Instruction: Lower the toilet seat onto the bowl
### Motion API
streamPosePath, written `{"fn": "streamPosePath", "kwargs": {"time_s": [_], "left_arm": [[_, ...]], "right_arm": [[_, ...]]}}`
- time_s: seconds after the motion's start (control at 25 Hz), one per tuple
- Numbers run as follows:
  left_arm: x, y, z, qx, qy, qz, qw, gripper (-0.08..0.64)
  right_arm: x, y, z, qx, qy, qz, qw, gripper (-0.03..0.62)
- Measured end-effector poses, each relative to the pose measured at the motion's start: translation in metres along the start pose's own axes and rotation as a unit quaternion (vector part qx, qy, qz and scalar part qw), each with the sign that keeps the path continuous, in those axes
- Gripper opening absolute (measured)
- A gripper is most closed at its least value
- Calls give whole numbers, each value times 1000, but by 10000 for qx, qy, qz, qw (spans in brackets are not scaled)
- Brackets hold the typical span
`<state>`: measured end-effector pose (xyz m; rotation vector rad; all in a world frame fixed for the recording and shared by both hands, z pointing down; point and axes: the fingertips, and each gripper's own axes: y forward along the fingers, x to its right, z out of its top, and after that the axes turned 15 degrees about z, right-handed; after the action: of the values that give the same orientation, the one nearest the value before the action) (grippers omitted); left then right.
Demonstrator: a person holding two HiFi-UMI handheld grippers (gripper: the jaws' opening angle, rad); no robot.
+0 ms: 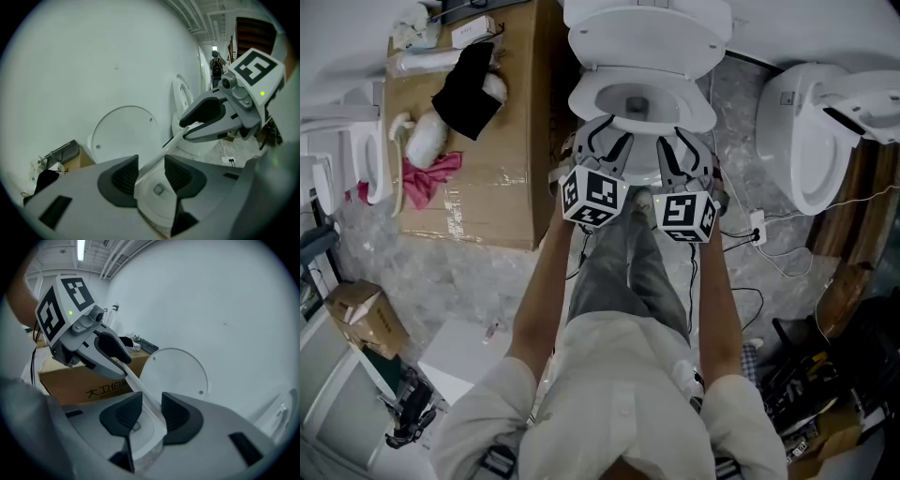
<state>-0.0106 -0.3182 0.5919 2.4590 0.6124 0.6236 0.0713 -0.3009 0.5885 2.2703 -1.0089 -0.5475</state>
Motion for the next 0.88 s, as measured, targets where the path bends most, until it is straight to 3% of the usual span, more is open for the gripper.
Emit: {"fn": "streamPosePath", "kwargs": {"time_s": [0.88], "left_arm": [[42,-25,-54,-419,157,-104,9989,193]], "right_arm": [[-53,-1,-52,-256,55,574,9980,152]]}}
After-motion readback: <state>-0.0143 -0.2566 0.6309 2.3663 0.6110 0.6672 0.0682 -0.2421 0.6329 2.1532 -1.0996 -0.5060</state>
